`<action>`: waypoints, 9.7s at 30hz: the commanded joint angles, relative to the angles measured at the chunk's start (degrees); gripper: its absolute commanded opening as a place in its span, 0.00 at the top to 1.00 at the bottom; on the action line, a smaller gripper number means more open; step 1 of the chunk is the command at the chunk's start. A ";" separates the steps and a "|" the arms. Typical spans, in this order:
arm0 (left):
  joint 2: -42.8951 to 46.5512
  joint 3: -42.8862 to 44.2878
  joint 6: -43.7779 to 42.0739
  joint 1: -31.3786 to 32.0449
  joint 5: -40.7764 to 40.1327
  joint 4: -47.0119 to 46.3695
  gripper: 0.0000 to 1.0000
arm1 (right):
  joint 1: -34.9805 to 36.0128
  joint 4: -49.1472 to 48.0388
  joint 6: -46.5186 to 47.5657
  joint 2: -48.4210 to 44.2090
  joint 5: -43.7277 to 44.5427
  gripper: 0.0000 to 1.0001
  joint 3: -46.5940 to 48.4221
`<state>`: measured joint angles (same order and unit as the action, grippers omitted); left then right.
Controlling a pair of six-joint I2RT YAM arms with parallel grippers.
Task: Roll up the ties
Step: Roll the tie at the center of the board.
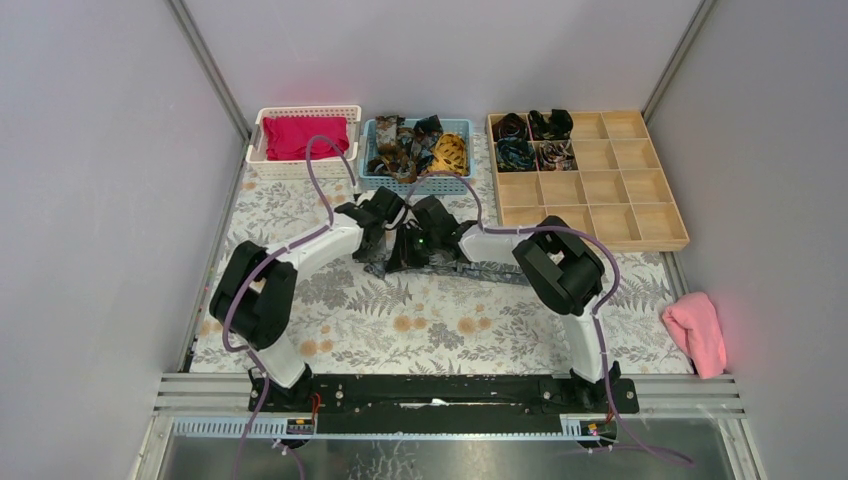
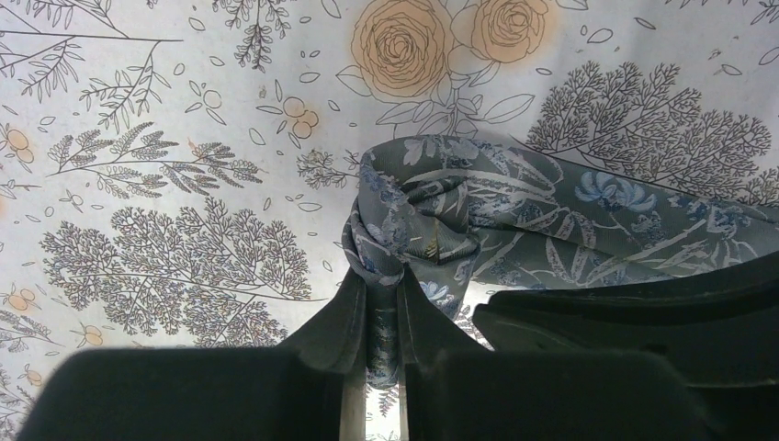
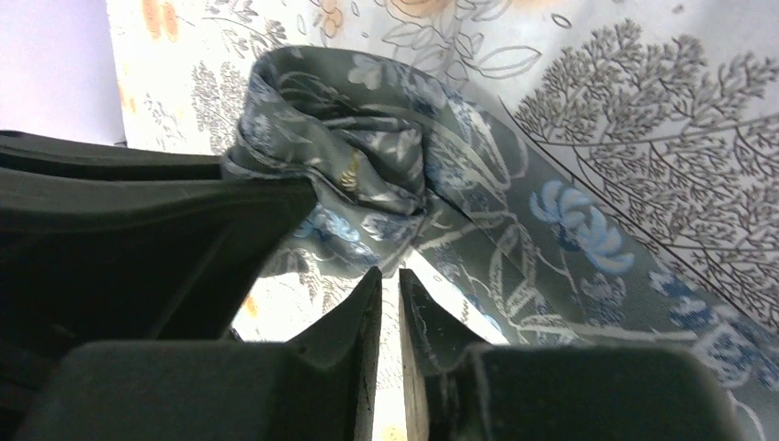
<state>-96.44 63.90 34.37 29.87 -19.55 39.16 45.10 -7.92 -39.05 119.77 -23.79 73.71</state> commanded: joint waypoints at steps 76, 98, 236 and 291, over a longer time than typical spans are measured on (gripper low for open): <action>2.81 -9.09 -0.91 1.88 27.05 -26.73 0.52 | -8.09 -15.50 -5.75 0.01 -5.95 0.85 -9.29; -1.66 -6.50 -1.59 1.07 28.25 -28.13 0.57 | -8.98 -1.77 3.50 -16.08 8.59 0.71 -14.21; -1.70 10.37 -28.56 -5.45 29.81 -15.64 0.35 | 1.18 7.12 11.04 -49.84 18.91 1.00 -32.70; -16.49 8.71 -34.02 -10.18 61.49 -11.92 1.00 | 15.28 13.17 15.25 -6.30 54.45 1.00 -2.12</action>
<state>-113.99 73.23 1.74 18.90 39.27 27.24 61.93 5.19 -24.64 112.16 29.52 68.31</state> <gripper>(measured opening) 0.007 0.010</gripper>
